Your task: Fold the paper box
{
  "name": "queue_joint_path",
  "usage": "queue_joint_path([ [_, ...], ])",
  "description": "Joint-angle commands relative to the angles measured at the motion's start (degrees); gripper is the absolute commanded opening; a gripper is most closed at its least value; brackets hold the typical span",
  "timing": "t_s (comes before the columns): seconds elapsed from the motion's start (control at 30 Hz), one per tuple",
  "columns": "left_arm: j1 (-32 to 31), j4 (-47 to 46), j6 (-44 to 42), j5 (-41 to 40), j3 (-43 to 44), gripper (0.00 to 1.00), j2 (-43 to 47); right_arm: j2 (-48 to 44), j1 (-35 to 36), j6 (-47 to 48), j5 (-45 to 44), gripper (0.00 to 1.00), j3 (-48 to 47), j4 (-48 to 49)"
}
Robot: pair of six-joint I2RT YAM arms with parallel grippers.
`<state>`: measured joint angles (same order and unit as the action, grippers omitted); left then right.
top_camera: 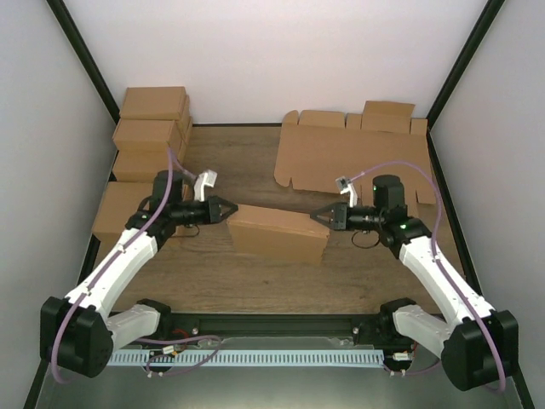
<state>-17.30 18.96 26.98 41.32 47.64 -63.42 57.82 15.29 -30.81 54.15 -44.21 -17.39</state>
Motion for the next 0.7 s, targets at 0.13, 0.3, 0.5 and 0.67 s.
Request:
queue_joint_path([
  [0.13,0.2,-4.8,0.4,2.5,-9.1,0.04,-2.4,2.8,-1.0,0.3,1.4,0.01,11.2,4.8],
  [0.3,0.3,1.0,-1.7,0.9,-3.9,0.04,-1.2,1.7,-1.1,1.9,0.2,0.01,4.7,-0.4],
  [0.5,0.2,4.2,-2.0,1.0,2.2,0.04,0.9,0.5,-1.1,3.0,0.3,0.01,-1.3,-4.5],
  [0.67,0.2,-0.6,-1.5,0.9,-5.2,0.04,-2.4,2.9,-1.1,2.5,-0.1,0.01,6.6,0.6],
])
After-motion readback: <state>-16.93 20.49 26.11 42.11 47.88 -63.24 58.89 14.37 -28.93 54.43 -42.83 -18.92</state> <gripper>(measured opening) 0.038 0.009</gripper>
